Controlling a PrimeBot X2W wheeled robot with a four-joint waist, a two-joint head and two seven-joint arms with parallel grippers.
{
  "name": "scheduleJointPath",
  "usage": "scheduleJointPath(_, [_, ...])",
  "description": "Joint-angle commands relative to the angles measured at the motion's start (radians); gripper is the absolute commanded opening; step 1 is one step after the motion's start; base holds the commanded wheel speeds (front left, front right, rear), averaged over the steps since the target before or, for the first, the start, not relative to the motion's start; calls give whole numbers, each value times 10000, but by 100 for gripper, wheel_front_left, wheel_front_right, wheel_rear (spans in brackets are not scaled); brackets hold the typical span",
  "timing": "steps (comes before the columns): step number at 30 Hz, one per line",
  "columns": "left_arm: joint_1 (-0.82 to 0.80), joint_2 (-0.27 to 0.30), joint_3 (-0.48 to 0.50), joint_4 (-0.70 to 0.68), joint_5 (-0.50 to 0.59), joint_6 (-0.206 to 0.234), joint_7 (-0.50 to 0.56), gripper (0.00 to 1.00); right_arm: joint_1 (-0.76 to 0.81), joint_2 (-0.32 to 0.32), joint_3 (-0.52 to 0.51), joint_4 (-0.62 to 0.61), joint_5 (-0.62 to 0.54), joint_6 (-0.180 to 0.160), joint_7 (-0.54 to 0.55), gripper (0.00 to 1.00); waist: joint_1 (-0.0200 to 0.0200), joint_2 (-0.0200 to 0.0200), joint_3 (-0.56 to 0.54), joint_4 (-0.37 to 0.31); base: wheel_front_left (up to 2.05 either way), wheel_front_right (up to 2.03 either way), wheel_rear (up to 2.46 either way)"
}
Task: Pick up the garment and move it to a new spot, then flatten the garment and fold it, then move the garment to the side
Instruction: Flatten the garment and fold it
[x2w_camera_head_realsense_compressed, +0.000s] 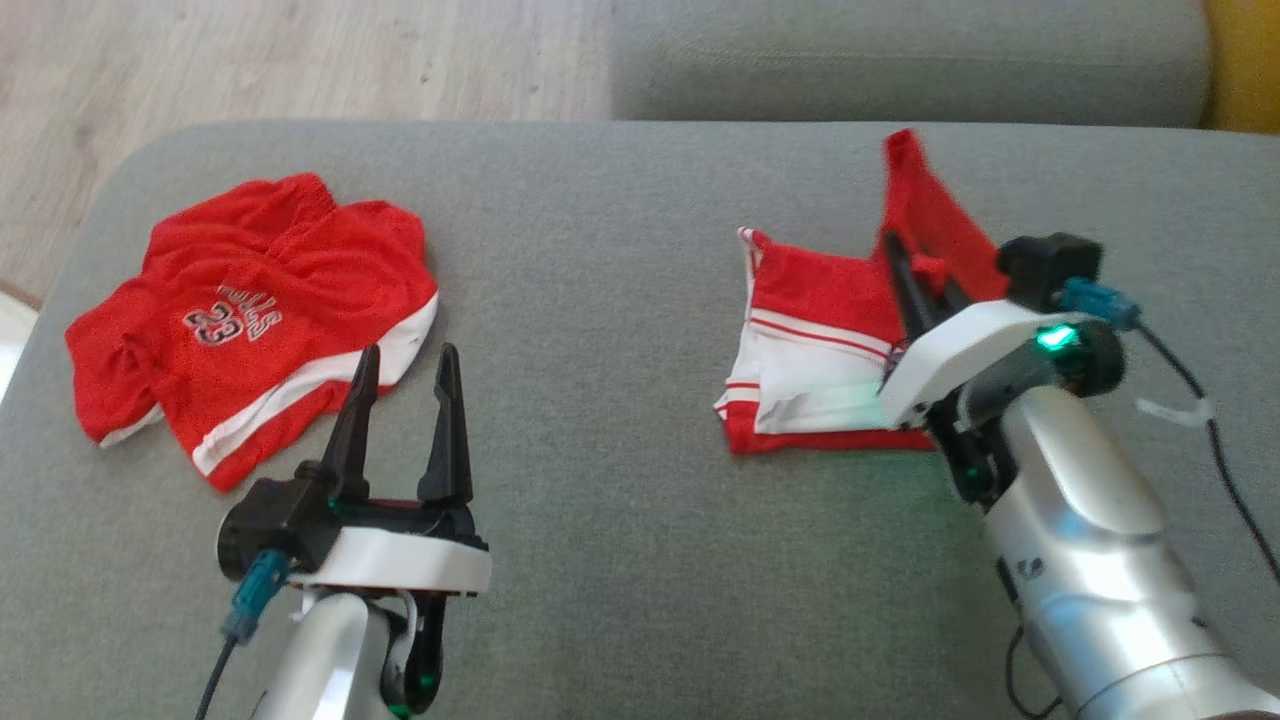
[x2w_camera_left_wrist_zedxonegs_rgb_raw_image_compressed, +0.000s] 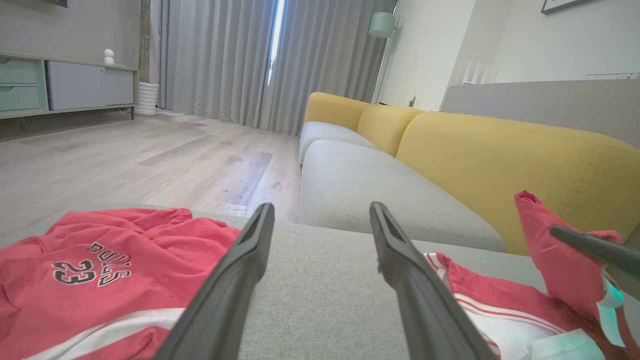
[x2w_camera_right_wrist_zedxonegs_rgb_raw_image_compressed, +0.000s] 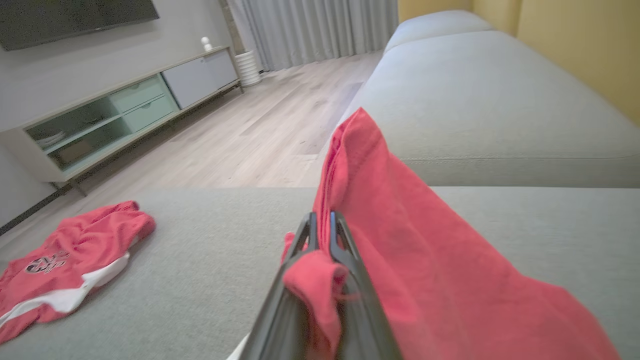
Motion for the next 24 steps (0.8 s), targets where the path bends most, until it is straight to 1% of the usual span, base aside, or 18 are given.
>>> scheduleJointPath(1, [-435,58,268,-338,-32,27,-51,100,-177,177,377,-357,149,-9,0,0,0,0,153,144,0,0,0])
scheduleJointPath(8, [-550,58,238,-184,-31,41,-51,100,43,179,1673,-154,623,-9,-7,0,0,0,316,334,0,0,0])
scheduleJointPath(12, [-578,58,208,-167,-55,46,-51,100,45,180,2081,41,947,-9,-110,0,0,0,344,347,0,0,0])
scheduleJointPath(15, [-581,58,182,-163,-66,51,-51,100,-3,180,2175,284,1067,-9,-132,0,0,0,361,333,0,0,0])
scheduleJointPath(16, [-585,58,169,-159,-74,55,-51,100,-28,180,2262,399,1114,-9,-130,36,0,0,372,327,0,0,0])
scheduleJointPath(17, [-589,58,156,-151,-81,57,-51,100,-29,180,2397,437,1245,-9,-136,100,0,0,378,322,0,0,0])
scheduleJointPath(22, [-619,58,230,-109,-69,71,-51,100,-35,180,3490,-90,2403,-9,-177,100,0,0,403,166,0,0,0])
scheduleJointPath(24, [-640,58,276,-108,-56,60,-51,100,-149,181,3773,-262,2650,-9,-368,100,0,0,384,47,0,0,0])
